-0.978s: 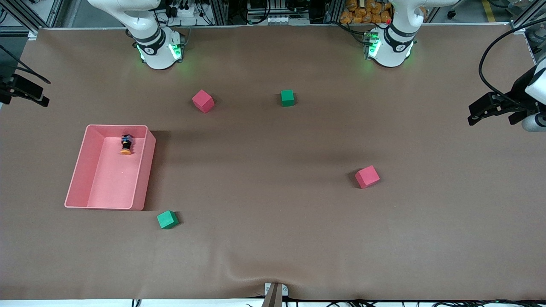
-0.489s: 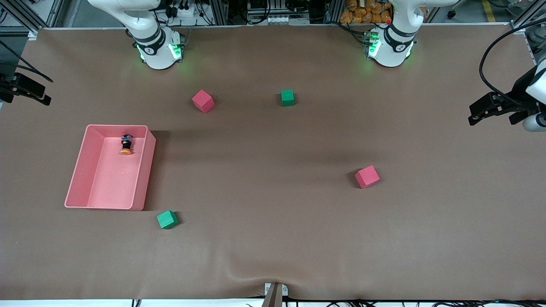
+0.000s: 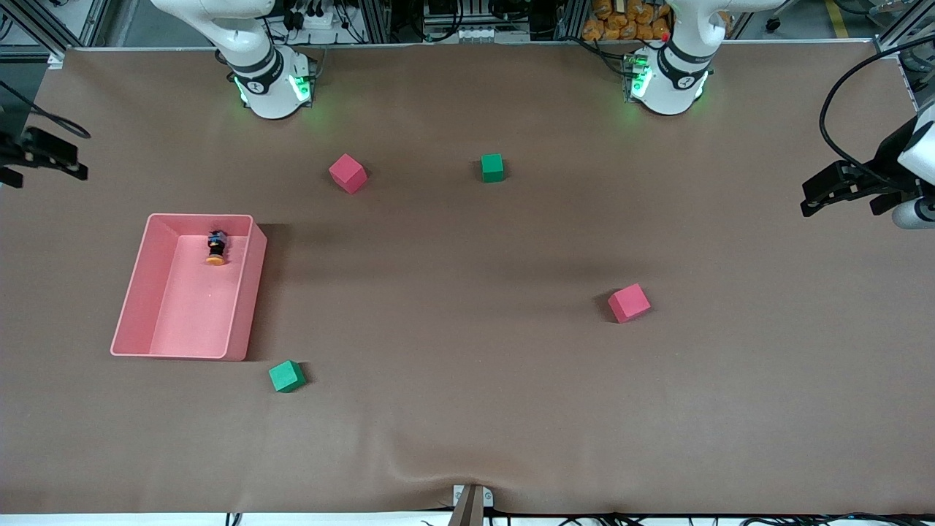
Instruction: Place and upright button with both arms
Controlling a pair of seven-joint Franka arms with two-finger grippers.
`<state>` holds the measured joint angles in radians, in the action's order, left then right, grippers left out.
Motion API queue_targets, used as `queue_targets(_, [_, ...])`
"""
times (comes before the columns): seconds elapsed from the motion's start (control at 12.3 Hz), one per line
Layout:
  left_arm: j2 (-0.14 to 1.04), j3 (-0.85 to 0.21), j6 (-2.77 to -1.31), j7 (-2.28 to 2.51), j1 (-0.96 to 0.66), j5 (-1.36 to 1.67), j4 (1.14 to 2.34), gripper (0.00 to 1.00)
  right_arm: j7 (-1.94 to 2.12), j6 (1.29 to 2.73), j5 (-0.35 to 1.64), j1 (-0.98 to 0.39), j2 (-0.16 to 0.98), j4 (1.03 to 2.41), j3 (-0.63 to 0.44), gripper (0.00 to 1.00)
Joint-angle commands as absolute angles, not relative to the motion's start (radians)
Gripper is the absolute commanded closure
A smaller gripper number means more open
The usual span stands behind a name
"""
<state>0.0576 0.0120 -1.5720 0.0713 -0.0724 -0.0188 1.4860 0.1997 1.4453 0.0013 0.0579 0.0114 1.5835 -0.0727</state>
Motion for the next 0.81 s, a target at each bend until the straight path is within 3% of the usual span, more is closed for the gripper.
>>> queue_targets(0.0, [0.058, 0.009, -1.568, 0.048, -0.066, -0.021, 1.48, 0.0, 0.143, 1.524, -0.012, 0.086, 0.034, 1.694, -0.055, 0.0])
queue_targets(0.16, [0.06, 0.009, -1.568, 0.048, -0.064, -0.021, 1.482, 0.0, 0.152, 1.604, -0.014, 0.087, 0.038, 1.77, -0.055, 0.0])
queue_targets(0.41, [0.06, 0.009, -1.566, 0.048, -0.066, -0.021, 1.482, 0.0, 0.227, 1.582, -0.031, 0.1, 0.1, 1.75, -0.055, 0.0])
queue_targets(0.73, [0.063, 0.009, -1.566, 0.037, -0.066, -0.021, 1.483, 0.0, 0.13, 1.656, -0.037, 0.12, 0.109, 1.847, -0.054, 0.0])
